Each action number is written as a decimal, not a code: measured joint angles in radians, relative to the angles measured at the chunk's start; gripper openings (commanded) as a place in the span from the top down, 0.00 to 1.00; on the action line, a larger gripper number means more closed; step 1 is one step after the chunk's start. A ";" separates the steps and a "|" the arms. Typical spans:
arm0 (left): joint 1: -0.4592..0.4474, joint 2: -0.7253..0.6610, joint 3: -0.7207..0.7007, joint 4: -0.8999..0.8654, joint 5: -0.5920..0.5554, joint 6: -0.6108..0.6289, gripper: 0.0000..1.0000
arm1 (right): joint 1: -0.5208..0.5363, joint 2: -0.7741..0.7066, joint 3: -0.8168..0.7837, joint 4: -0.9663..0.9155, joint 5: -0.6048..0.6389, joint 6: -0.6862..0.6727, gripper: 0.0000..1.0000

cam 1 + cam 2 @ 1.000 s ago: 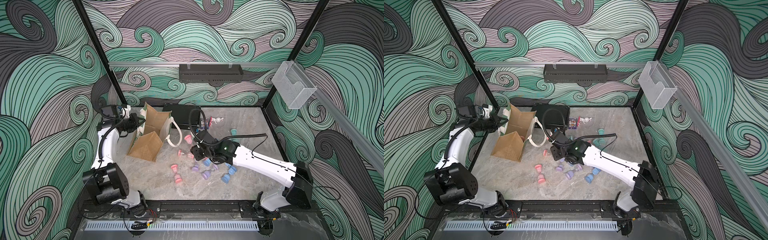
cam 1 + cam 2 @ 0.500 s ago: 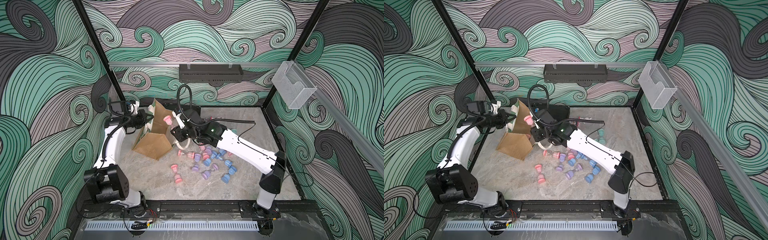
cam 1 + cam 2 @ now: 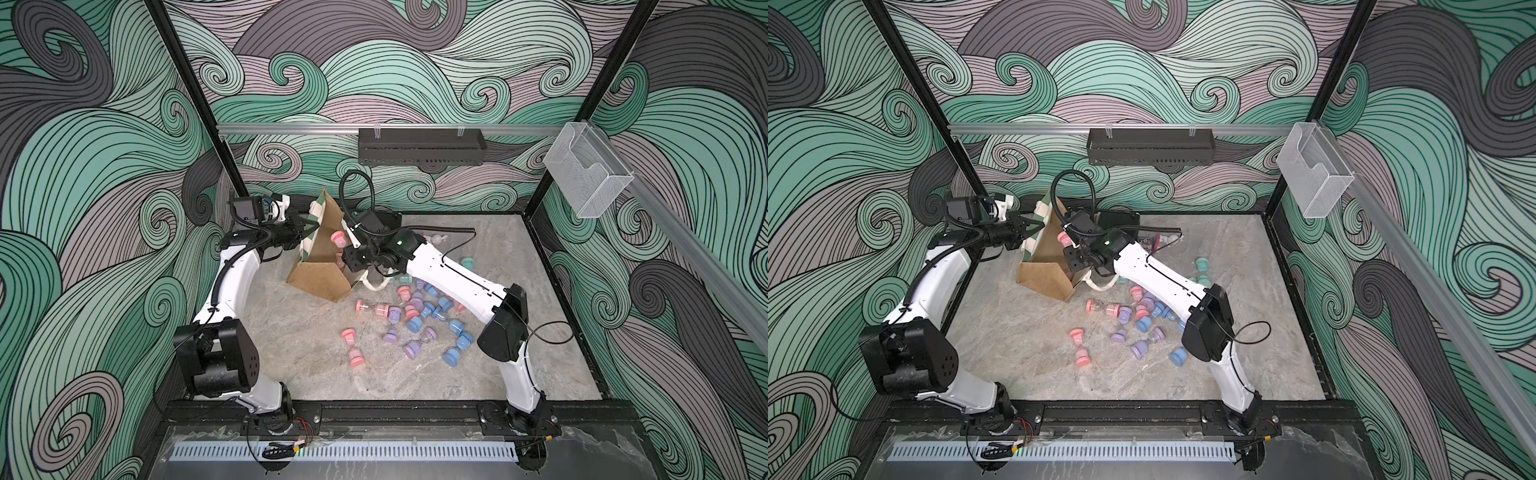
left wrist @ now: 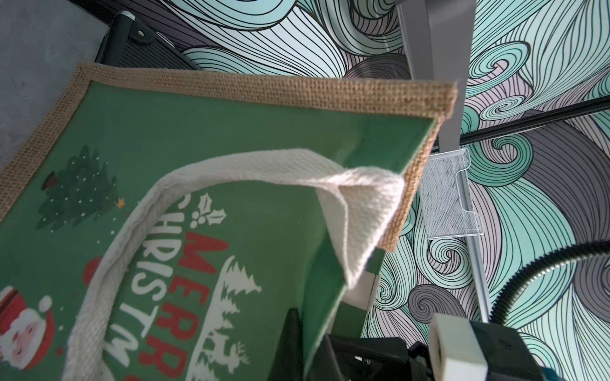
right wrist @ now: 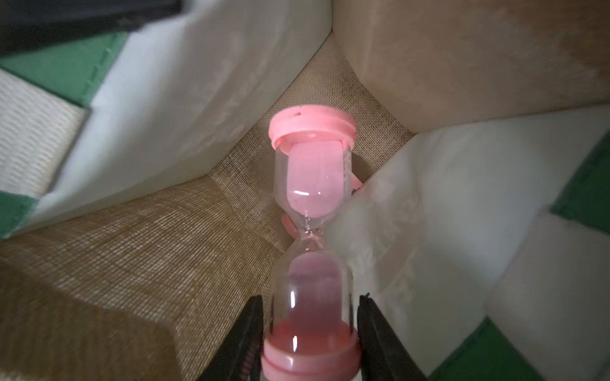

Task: Put the hourglass into the canvas bag
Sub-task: Place the canvas bag at the center of the board.

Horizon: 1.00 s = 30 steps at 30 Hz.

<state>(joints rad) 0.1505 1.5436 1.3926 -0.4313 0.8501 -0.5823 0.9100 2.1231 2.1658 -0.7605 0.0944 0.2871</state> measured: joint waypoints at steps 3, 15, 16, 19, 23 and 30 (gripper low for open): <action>0.006 0.025 0.006 -0.009 0.013 0.018 1.00 | -0.002 0.037 0.026 -0.005 0.014 0.000 0.71; 0.037 0.041 0.017 -0.084 0.010 0.079 1.00 | 0.011 0.116 0.042 -0.032 0.042 0.002 0.48; 0.040 0.041 0.017 -0.089 0.007 0.080 1.00 | 0.012 0.116 0.047 -0.033 0.045 0.000 0.44; 0.044 0.041 0.017 -0.097 -0.002 0.079 1.00 | 0.013 0.116 0.063 -0.033 0.058 -0.006 0.38; 0.045 0.035 0.017 -0.113 -0.016 0.077 1.00 | 0.018 0.104 0.066 -0.040 0.062 -0.019 0.35; 0.076 -0.014 -0.001 -0.159 -0.045 0.067 1.00 | 0.051 0.014 0.035 -0.071 0.062 -0.029 0.30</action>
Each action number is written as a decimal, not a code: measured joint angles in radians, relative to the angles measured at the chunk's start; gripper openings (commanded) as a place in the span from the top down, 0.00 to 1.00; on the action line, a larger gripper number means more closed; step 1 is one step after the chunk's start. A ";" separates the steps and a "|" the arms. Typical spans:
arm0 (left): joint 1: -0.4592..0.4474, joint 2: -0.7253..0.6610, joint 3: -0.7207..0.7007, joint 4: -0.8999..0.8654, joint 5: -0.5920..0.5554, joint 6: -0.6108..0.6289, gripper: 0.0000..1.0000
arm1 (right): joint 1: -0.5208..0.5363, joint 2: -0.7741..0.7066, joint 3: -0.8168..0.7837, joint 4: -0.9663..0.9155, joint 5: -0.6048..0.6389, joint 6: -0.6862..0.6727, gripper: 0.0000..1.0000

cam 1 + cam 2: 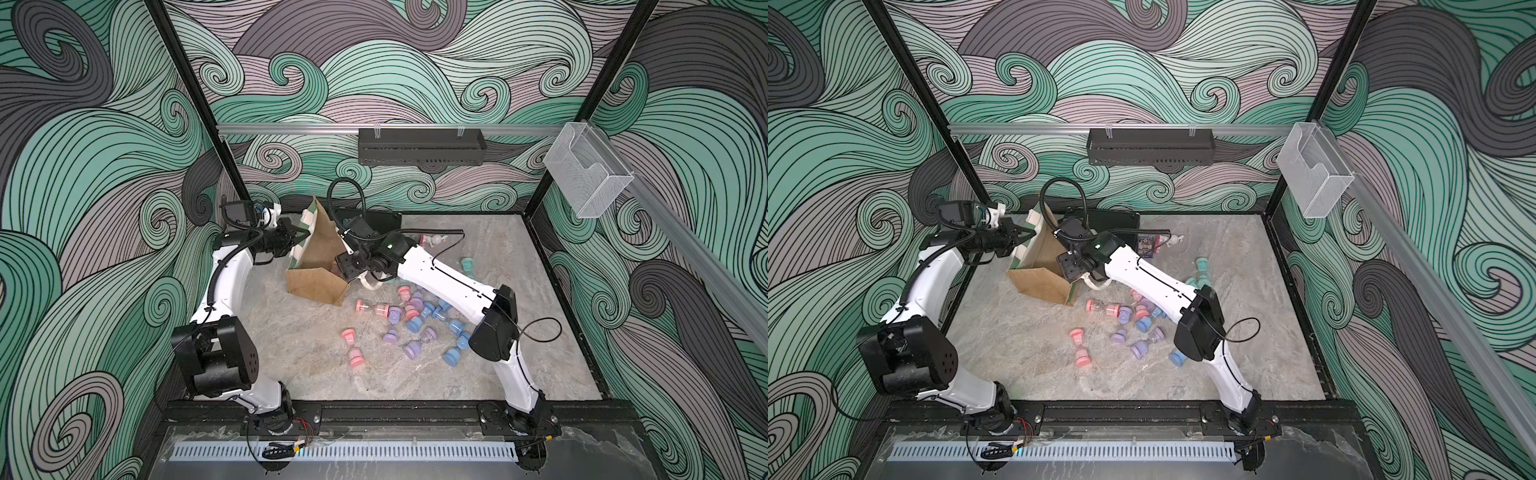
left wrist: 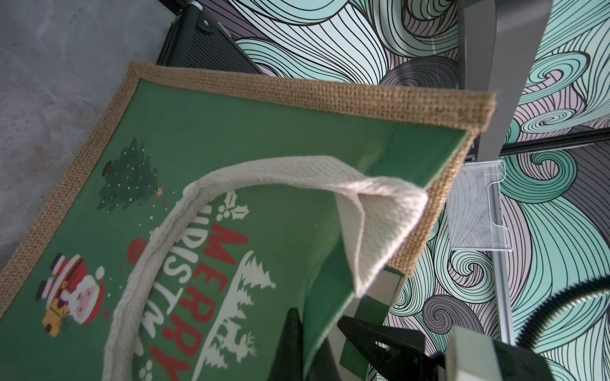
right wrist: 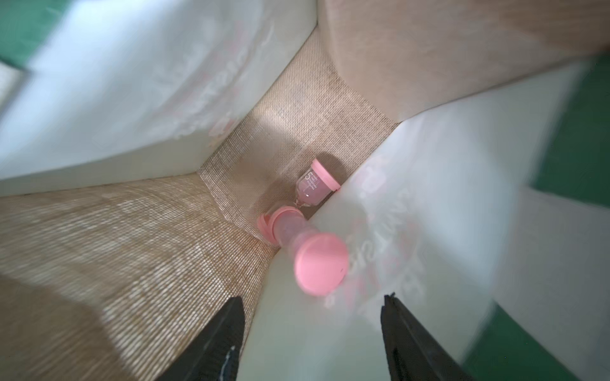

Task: Put the hourglass into the canvas bag
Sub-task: Place the canvas bag at the center of the board.

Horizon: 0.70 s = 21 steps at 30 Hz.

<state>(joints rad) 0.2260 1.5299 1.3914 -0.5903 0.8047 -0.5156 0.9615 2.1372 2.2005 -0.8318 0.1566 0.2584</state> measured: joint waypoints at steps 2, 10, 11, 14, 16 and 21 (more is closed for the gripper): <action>0.018 -0.018 -0.011 -0.028 -0.013 0.000 1.00 | 0.016 -0.033 -0.017 -0.005 -0.002 0.001 0.28; 0.063 -0.072 -0.068 -0.071 -0.092 0.009 1.00 | 0.078 -0.092 -0.043 -0.009 -0.011 0.013 0.21; 0.064 -0.068 -0.066 -0.083 -0.106 0.014 1.00 | 0.079 -0.092 -0.047 -0.010 -0.015 0.015 0.20; 0.070 -0.043 -0.039 -0.126 -0.152 0.038 0.95 | 0.077 -0.092 -0.048 -0.016 -0.026 0.018 0.14; 0.073 -0.017 -0.011 -0.150 -0.167 0.061 0.79 | 0.075 -0.100 -0.050 -0.019 -0.033 0.018 0.12; 0.077 0.008 0.046 -0.205 -0.194 0.114 0.54 | 0.072 -0.158 -0.076 -0.024 -0.037 0.010 0.06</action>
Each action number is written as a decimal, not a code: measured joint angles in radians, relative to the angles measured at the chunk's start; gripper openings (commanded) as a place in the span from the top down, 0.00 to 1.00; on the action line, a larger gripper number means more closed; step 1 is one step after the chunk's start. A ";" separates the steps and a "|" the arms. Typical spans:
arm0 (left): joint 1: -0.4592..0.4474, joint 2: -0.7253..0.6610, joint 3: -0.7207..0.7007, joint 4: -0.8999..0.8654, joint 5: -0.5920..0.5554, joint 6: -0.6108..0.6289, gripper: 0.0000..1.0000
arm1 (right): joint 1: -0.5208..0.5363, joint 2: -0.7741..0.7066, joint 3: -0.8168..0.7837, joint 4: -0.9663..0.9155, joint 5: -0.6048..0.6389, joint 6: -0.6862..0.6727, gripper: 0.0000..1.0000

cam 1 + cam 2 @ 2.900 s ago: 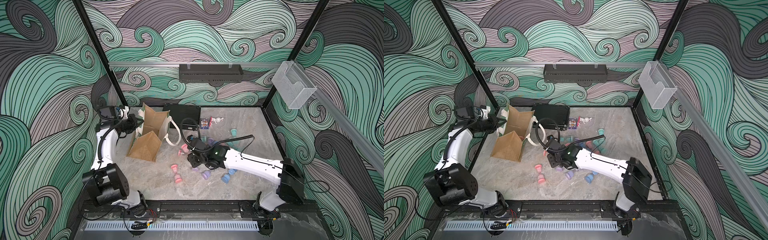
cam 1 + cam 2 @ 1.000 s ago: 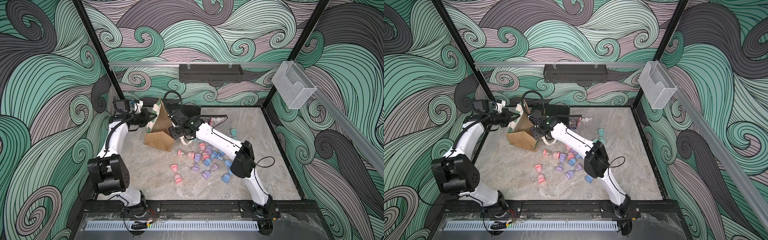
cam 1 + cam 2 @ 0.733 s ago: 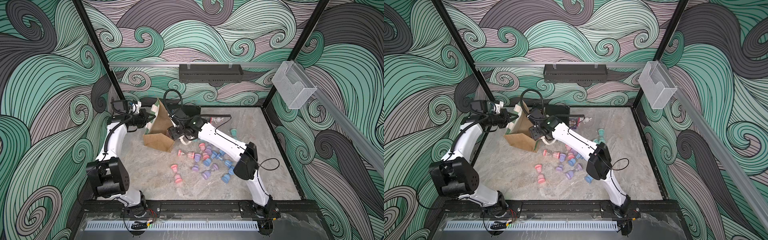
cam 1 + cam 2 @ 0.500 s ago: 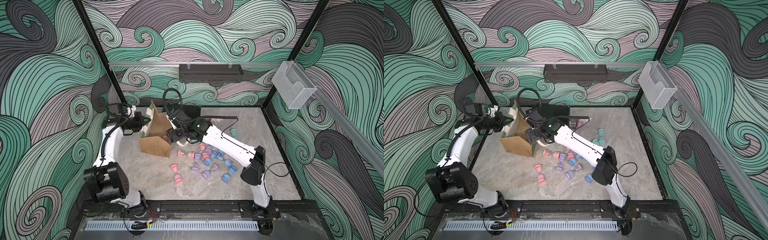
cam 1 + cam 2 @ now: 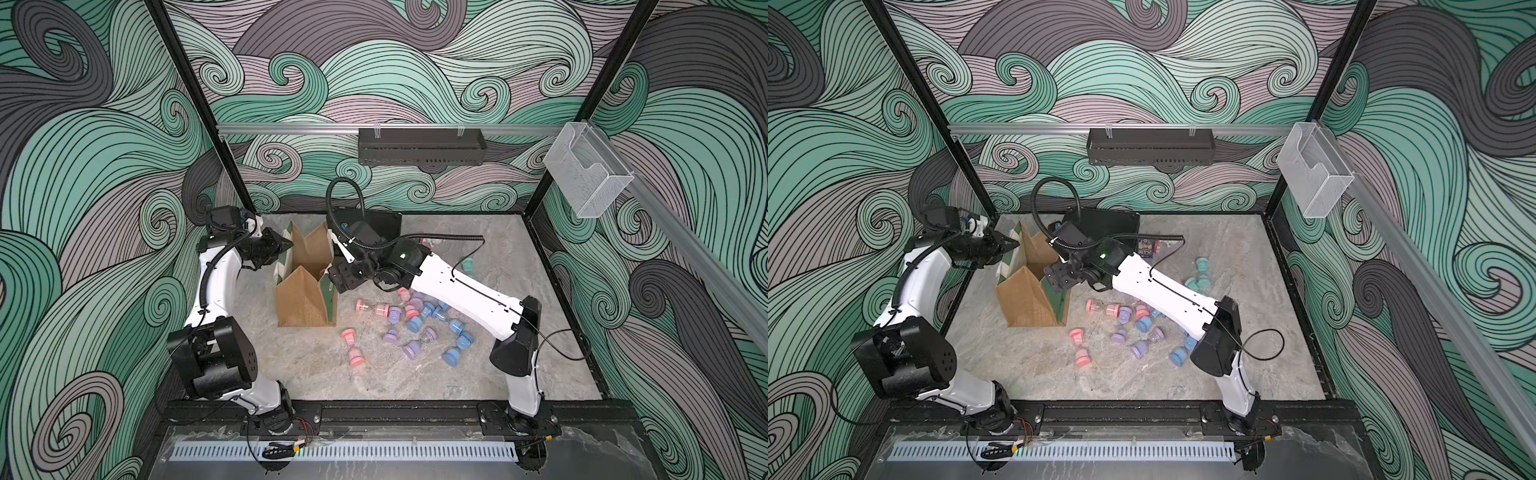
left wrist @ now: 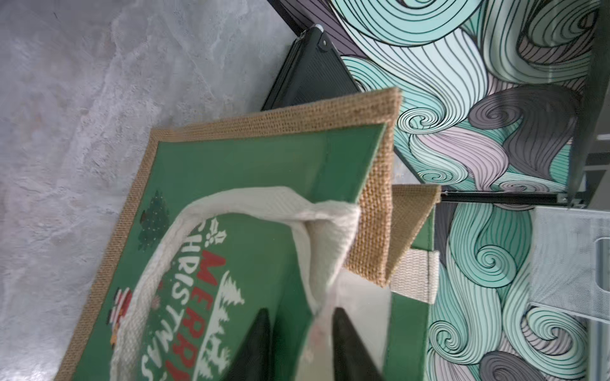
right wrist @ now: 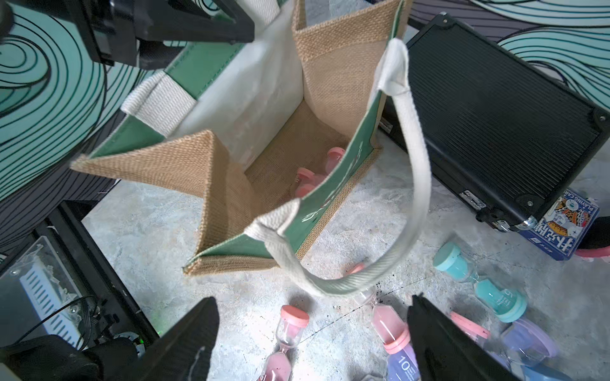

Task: Put the hourglass into the canvas bag
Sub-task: Place the canvas bag at the center of the board, then pick up the hourglass from the center of the board.

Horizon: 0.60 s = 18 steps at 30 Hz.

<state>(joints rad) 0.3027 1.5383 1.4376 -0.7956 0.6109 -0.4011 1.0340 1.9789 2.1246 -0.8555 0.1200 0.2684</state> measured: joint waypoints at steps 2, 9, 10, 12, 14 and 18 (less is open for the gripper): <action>0.001 0.000 0.031 -0.028 -0.018 0.021 0.47 | 0.000 -0.032 -0.012 0.000 -0.005 -0.003 0.04; 0.001 -0.052 0.083 -0.089 -0.118 0.086 0.26 | -0.001 -0.163 -0.147 0.006 -0.017 -0.010 0.00; 0.001 -0.072 0.082 -0.095 -0.137 0.093 0.25 | -0.001 -0.182 -0.179 0.006 -0.020 -0.011 0.00; 0.000 -0.127 0.074 -0.103 -0.171 0.101 0.23 | -0.001 -0.222 -0.249 0.013 -0.028 -0.011 0.00; -0.005 -0.203 0.063 -0.111 -0.206 0.110 0.21 | -0.001 -0.266 -0.337 0.032 -0.045 -0.011 0.00; -0.041 -0.357 0.060 -0.151 -0.273 0.124 0.21 | -0.012 -0.352 -0.522 0.072 -0.105 -0.004 0.00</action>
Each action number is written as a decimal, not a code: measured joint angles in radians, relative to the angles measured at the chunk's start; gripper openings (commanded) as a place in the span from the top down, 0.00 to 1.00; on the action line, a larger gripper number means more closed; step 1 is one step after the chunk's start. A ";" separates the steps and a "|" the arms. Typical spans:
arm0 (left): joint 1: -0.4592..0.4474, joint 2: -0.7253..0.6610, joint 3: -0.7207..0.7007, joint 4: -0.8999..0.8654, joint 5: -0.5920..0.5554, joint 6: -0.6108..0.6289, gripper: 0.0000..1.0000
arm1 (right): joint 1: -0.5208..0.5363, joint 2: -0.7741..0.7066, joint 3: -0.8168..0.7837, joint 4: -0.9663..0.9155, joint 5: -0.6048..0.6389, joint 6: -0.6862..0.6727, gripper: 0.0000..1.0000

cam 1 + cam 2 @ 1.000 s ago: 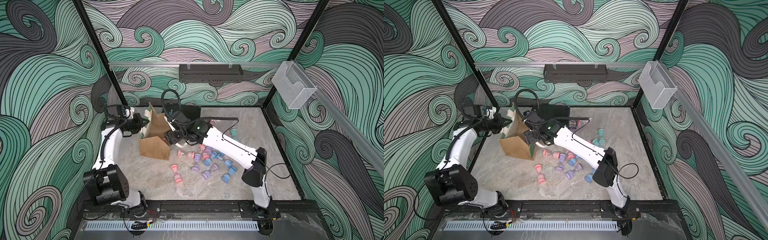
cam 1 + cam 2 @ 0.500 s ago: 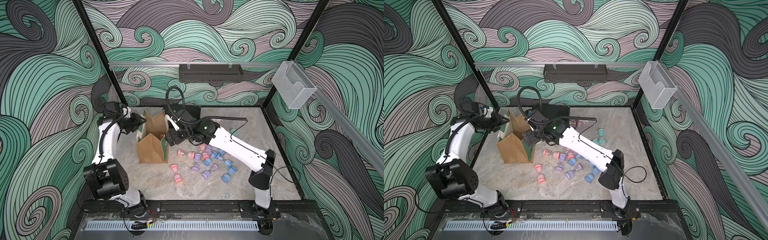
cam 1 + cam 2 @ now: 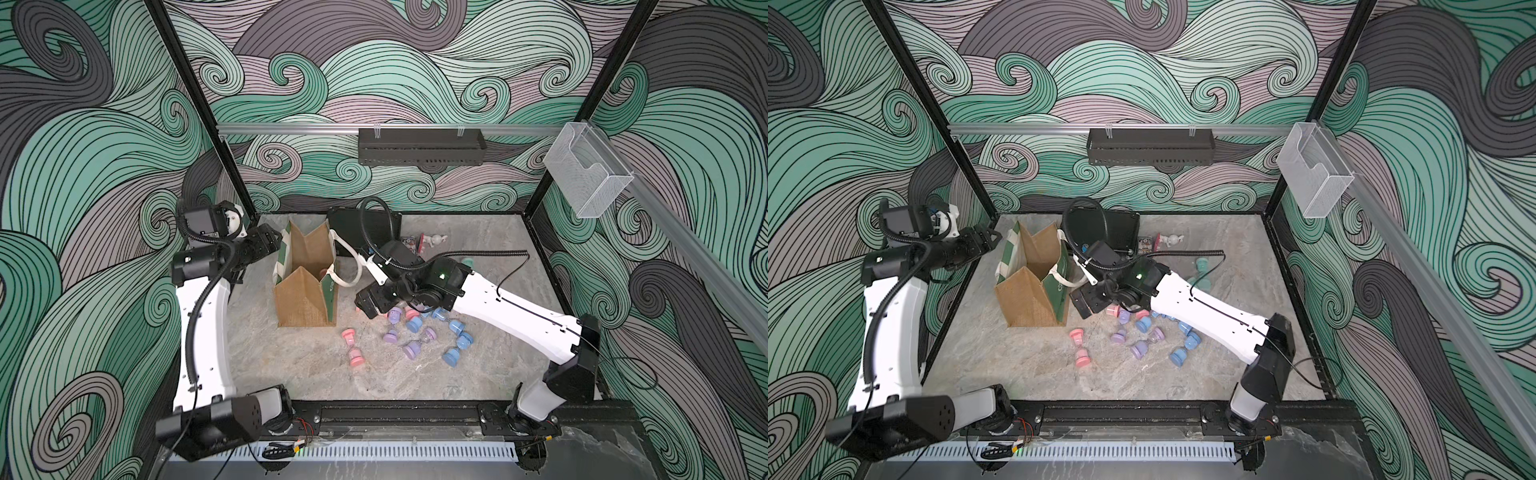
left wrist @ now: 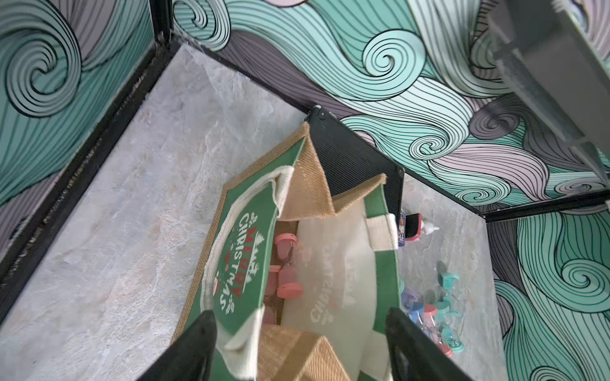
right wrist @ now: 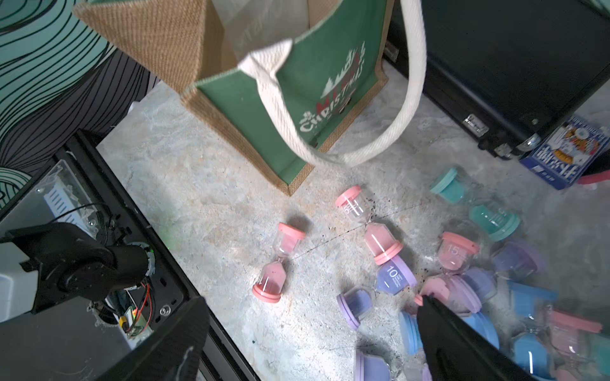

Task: Put the hourglass into the canvas bag
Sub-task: Pick up the hourglass from the center of the board.

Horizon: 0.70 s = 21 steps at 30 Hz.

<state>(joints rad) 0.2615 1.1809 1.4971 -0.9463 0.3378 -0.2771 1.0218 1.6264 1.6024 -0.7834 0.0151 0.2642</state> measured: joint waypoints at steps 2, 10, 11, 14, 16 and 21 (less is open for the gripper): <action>-0.043 -0.063 -0.018 -0.020 -0.029 0.002 0.21 | -0.011 -0.043 -0.091 0.032 -0.030 0.007 0.00; -0.292 -0.269 -0.313 -0.086 -0.104 -0.096 0.24 | -0.086 -0.203 -0.436 0.203 -0.199 0.032 0.01; -0.321 -0.286 -0.353 -0.089 -0.109 -0.122 0.24 | -0.093 -0.219 -0.469 0.225 -0.213 0.031 0.01; -0.415 -0.336 -0.466 -0.087 -0.127 -0.198 0.25 | -0.107 -0.262 -0.560 0.288 -0.252 0.024 0.01; -0.472 -0.353 -0.523 -0.085 -0.137 -0.249 0.26 | -0.116 -0.269 -0.597 0.318 -0.279 0.025 0.00; -0.623 -0.333 -0.645 -0.028 -0.185 -0.377 0.27 | -0.149 -0.266 -0.660 0.392 -0.333 0.031 0.00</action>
<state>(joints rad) -0.3614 0.8474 0.8516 -0.9741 0.1532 -0.6544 0.8726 1.3602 0.9421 -0.3912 -0.3180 0.2955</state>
